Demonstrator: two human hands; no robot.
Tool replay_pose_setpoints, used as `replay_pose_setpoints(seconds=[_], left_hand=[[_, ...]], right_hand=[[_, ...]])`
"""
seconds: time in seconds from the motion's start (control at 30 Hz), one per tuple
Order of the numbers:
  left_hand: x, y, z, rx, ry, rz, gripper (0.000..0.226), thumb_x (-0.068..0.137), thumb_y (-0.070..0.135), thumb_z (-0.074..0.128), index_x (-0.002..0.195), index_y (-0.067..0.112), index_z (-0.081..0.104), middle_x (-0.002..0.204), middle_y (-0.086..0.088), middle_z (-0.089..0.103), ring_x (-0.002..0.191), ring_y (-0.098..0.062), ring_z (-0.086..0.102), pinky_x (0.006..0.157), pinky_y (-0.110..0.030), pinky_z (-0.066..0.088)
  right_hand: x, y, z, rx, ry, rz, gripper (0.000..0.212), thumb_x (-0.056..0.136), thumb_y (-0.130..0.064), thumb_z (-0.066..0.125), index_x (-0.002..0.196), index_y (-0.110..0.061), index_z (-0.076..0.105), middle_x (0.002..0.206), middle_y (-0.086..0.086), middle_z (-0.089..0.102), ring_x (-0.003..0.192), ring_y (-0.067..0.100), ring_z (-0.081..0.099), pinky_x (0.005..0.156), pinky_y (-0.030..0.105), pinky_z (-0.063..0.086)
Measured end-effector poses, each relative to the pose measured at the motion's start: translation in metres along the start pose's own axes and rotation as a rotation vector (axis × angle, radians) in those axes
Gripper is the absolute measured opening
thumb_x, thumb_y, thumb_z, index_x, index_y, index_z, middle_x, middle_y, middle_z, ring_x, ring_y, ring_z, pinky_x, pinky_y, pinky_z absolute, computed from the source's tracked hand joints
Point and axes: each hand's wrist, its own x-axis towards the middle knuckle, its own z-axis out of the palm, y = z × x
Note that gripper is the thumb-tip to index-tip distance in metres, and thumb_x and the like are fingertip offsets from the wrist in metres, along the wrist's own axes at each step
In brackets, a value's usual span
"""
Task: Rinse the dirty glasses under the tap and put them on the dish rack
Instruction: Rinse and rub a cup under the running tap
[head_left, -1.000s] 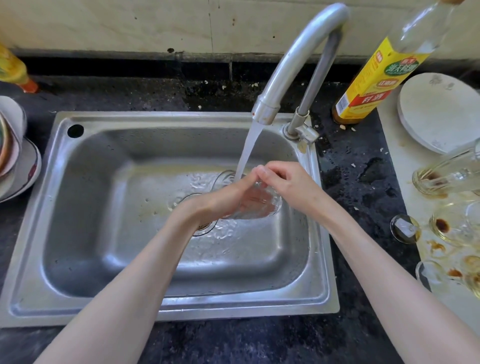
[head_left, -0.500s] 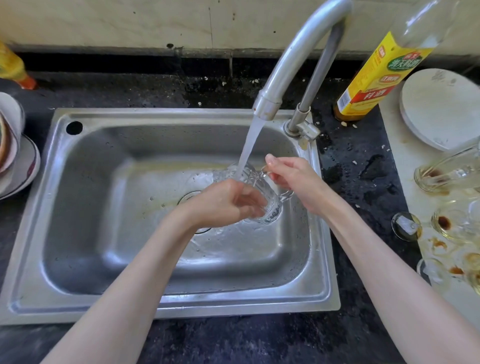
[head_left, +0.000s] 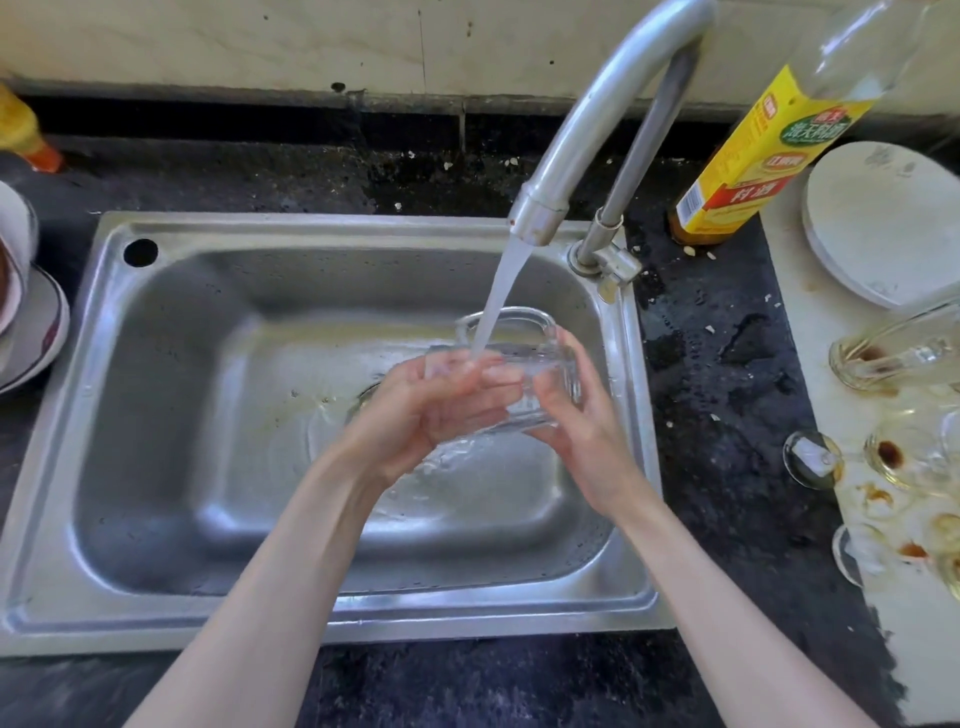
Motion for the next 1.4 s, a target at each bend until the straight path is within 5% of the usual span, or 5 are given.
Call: replay_pose_setpoints(seconds=[0.47,0.6,1.0,1.17,1.4], left_hand=[[0.006,0.015,0.026,1.009,-0.053,0.093,0.021,0.084,0.010,0.064,0.102,0.018,0.071,0.097,0.015,0.068,0.077,0.014,0.059,0.072,-0.006,0.041],[0.010,0.005,0.027,0.966,0.339,0.306,0.020,0.072,0.027,0.078,0.063,0.016,0.064,0.061,0.004,0.064,0.052,0.001,0.054,0.052,-0.012,0.041],[0.007,0.019,0.037,0.889,-0.355,-0.070,0.048,0.078,0.014,0.050,0.125,0.019,0.058,0.125,0.014,0.058,0.115,0.007,0.049,0.099,-0.007,0.034],[0.000,0.007,0.028,1.352,-0.137,0.302,0.028,0.085,0.014,0.063,0.110,0.025,0.069,0.107,0.014,0.067,0.095,0.007,0.055,0.081,0.003,0.034],[-0.005,0.012,0.026,0.800,0.147,0.266,0.007,0.077,0.004,0.072,0.083,0.007,0.073,0.080,-0.003,0.073,0.076,-0.009,0.068,0.071,-0.013,0.049]], right_hand=[[0.026,-0.036,0.007,0.314,0.064,0.533,0.052,0.092,-0.047,0.052,0.128,-0.010,0.051,0.105,0.020,0.069,0.083,0.029,0.072,0.061,0.037,0.058],[0.029,-0.028,0.009,0.383,0.180,0.552,0.053,0.094,-0.047,0.047,0.122,-0.003,0.056,0.105,0.020,0.069,0.083,0.027,0.072,0.060,0.035,0.058],[0.025,-0.037,0.000,0.131,0.097,0.408,0.049,0.092,-0.046,0.050,0.122,-0.008,0.058,0.096,0.012,0.070,0.062,0.018,0.069,0.048,0.029,0.053],[0.028,-0.040,-0.004,0.180,0.075,0.579,0.050,0.090,-0.050,0.050,0.119,-0.011,0.062,0.110,0.014,0.068,0.080,0.025,0.069,0.054,0.032,0.056],[0.017,-0.034,-0.003,0.195,-0.049,0.487,0.056,0.083,-0.071,0.040,0.123,-0.032,0.045,0.122,0.016,0.059,0.107,0.032,0.062,0.088,0.045,0.054]])
